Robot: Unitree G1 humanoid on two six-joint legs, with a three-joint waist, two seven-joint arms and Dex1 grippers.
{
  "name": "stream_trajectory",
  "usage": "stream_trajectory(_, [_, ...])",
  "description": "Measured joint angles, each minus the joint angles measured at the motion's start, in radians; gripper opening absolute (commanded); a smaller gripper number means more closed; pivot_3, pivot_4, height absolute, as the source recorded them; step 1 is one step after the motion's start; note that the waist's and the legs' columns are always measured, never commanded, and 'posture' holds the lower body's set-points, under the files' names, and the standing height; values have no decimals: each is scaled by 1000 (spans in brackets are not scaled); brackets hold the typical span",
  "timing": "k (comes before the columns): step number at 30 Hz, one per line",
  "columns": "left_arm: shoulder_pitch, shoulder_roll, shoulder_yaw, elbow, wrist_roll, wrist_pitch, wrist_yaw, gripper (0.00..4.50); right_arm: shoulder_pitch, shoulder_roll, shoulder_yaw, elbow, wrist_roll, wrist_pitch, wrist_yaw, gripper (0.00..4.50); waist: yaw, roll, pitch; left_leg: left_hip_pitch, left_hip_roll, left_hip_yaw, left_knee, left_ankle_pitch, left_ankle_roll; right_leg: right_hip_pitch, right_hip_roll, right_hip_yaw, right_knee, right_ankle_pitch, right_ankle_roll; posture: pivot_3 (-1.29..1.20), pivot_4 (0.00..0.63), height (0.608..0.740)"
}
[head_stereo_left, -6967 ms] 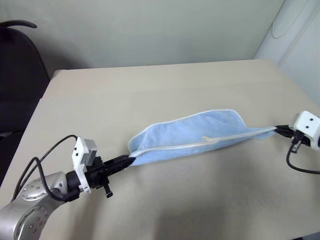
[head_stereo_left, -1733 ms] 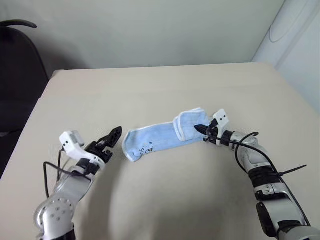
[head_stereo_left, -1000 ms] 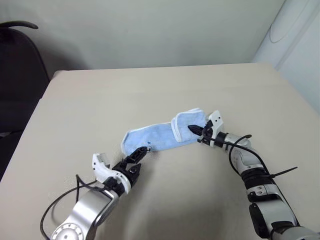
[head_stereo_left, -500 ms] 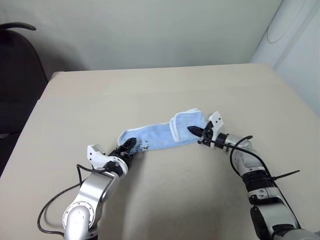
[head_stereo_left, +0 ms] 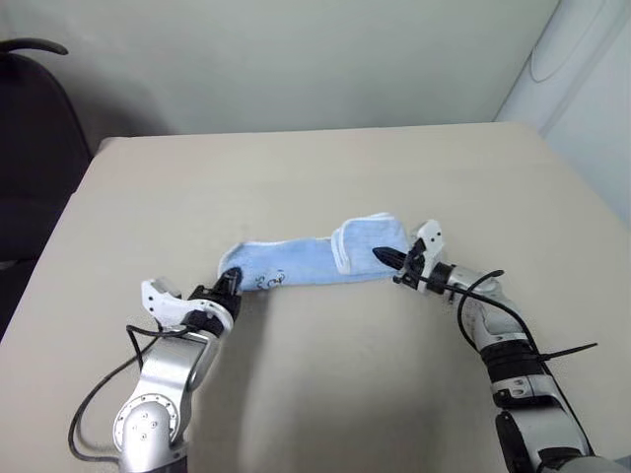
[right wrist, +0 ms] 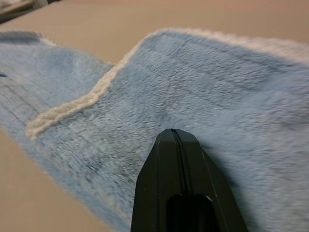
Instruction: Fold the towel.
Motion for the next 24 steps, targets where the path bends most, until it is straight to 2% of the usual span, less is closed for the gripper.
stream_trajectory(7, [-90,133,-26,-34,36,70,-98,34,13,-32,-102,-102,119,98,0,0,3,0,5,-1,-1,1,0,3,-6,0,1,-1,0,0,0,0,150,740])
stream_trajectory(10, [-163,244,-82,-34,110,154,-168,34,39,-55,-152,-131,156,143,-18,0,6,0,6,-1,0,-1,0,3,-6,0,1,-1,-1,0,0,0,150,740])
stream_trajectory(15, [-361,321,-232,29,279,276,-328,34,72,-68,-220,-134,184,175,-72,0,11,0,6,-1,0,-2,1,3,-6,0,1,0,-1,1,1,0,150,740])
stream_trajectory(18, [-545,290,-384,125,439,338,-464,34,67,-66,-280,-137,211,195,-142,0,14,0,6,-2,0,-3,1,3,-6,-1,1,1,-2,1,2,0,150,740])
stream_trajectory(24, [-817,103,-662,390,747,384,-724,34,72,-53,-341,-141,235,195,-229,0,13,0,7,-3,-1,-3,2,4,-4,-2,-1,4,-2,2,6,0,150,740])
